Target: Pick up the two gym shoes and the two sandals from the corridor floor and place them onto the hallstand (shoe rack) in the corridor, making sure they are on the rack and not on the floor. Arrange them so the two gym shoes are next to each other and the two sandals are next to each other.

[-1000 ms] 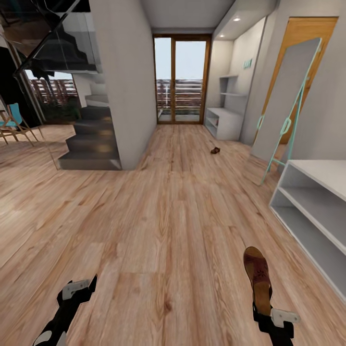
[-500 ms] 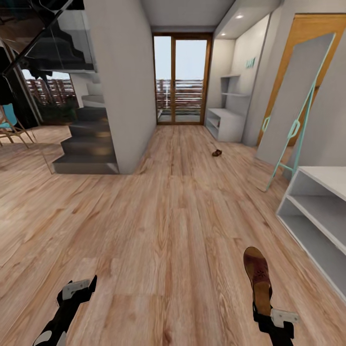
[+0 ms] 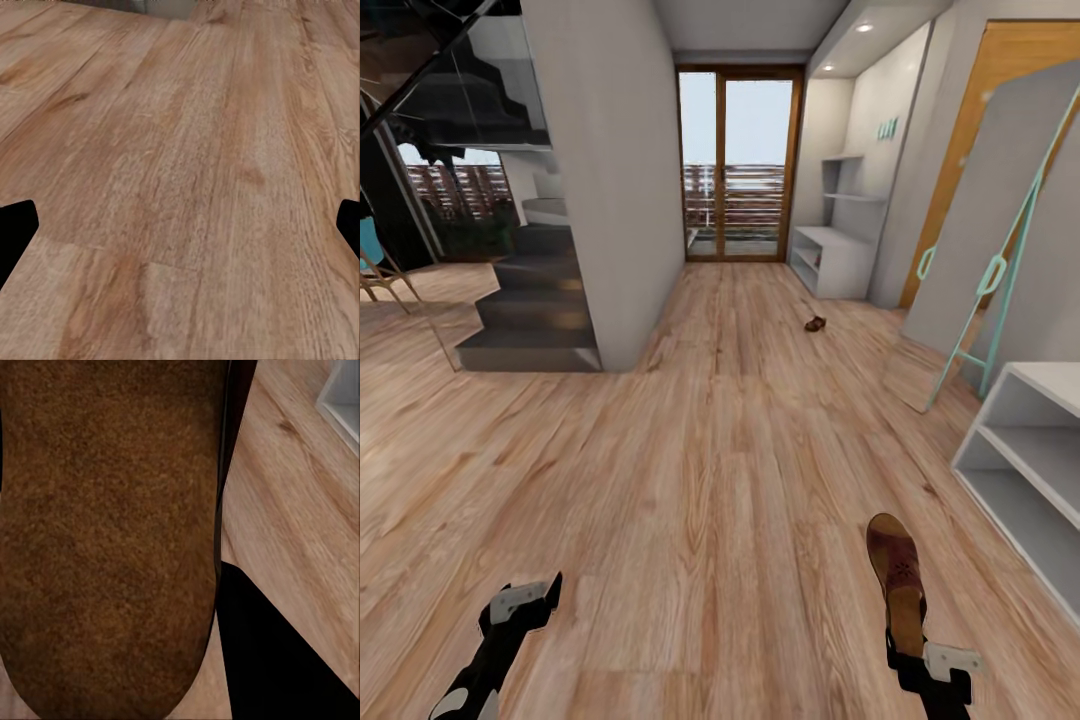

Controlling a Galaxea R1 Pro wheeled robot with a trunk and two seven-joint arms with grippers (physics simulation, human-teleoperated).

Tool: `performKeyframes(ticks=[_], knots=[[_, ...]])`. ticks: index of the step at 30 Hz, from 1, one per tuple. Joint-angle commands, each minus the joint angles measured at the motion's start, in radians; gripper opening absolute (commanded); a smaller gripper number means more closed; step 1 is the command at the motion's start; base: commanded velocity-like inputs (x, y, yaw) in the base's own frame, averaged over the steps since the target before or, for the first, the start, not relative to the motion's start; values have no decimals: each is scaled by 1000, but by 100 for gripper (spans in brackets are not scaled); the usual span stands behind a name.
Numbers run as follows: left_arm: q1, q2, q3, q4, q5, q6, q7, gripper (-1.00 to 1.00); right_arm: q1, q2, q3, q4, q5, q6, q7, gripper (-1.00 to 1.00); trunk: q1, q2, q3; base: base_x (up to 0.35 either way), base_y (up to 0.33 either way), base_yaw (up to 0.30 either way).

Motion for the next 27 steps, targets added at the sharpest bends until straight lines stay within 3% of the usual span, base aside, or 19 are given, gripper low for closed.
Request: performKeyframes(ticks=[1, 27], knots=[[-1, -1, 8, 1, -10, -4, -6, 100, 0, 0, 4, 1, -10, -3, 1, -100, 0, 0, -1, 338, 0, 0], [-1, 0, 8, 1, -10, -6, -5, 100, 0, 0, 4, 19, -10, -3, 1, -100, 0, 0, -1, 338, 0, 0]])
